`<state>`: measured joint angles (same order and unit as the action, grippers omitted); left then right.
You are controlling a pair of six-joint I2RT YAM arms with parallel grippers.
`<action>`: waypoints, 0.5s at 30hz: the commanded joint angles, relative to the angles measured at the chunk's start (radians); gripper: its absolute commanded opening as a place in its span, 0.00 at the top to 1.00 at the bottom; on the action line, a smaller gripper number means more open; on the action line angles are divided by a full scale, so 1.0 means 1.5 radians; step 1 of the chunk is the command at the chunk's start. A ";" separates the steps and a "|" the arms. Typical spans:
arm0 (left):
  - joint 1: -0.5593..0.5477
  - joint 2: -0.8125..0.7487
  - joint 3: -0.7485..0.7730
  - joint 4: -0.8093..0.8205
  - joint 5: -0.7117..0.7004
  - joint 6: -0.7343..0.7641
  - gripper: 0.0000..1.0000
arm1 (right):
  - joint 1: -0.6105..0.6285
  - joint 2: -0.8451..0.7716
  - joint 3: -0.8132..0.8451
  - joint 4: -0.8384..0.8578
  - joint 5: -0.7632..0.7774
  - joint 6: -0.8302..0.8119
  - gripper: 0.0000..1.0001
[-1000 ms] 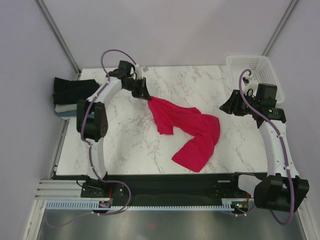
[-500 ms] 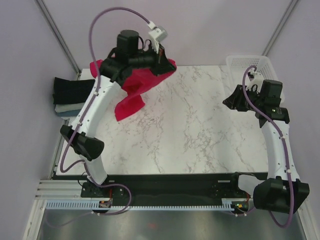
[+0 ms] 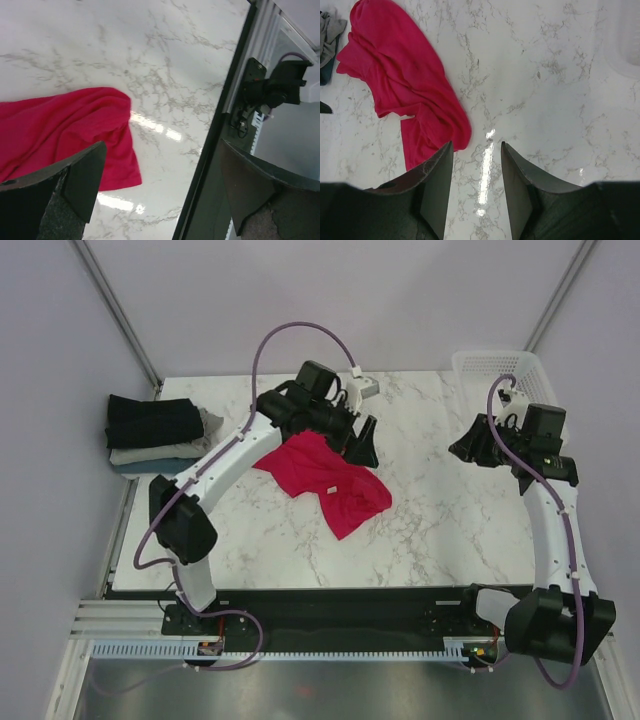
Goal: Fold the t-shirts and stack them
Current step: Flatten the tshirt out
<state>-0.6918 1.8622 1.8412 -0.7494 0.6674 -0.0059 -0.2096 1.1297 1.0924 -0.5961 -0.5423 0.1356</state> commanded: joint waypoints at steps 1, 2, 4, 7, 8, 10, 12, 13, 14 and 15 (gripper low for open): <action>0.081 -0.084 -0.006 0.022 -0.086 0.025 0.00 | -0.001 0.038 0.037 0.026 -0.019 0.005 0.49; 0.104 -0.088 -0.020 0.020 -0.092 0.021 0.00 | -0.002 0.047 0.043 0.027 -0.024 0.005 0.50; 0.163 -0.090 -0.070 0.021 -0.104 0.022 0.00 | 0.004 0.076 0.071 0.027 -0.031 0.004 0.50; 0.200 -0.092 -0.133 0.020 -0.145 0.060 0.03 | 0.015 0.108 0.116 0.034 -0.031 0.004 0.50; 0.205 -0.091 -0.158 0.019 -0.167 0.072 0.03 | 0.020 0.116 0.130 0.035 -0.034 -0.001 0.50; 0.219 -0.094 -0.176 0.012 -0.186 0.090 0.03 | 0.065 0.139 0.182 0.023 -0.024 -0.041 0.49; 0.248 -0.105 -0.207 0.021 -0.182 0.079 0.04 | 0.143 0.168 0.222 -0.029 0.001 -0.151 0.50; 0.259 -0.110 -0.217 0.033 -0.179 0.074 0.04 | 0.179 0.178 0.253 -0.046 0.038 -0.185 0.50; 0.271 -0.112 -0.226 0.039 -0.182 0.065 0.03 | 0.208 0.190 0.266 -0.062 0.056 -0.215 0.50; 0.297 -0.112 -0.238 0.043 -0.176 0.042 0.03 | 0.257 0.213 0.286 -0.087 0.075 -0.272 0.51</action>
<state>-0.3168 1.7290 1.5089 -0.7258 0.4221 0.0605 0.0246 1.4033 1.4227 -0.6308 -0.5072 -0.0238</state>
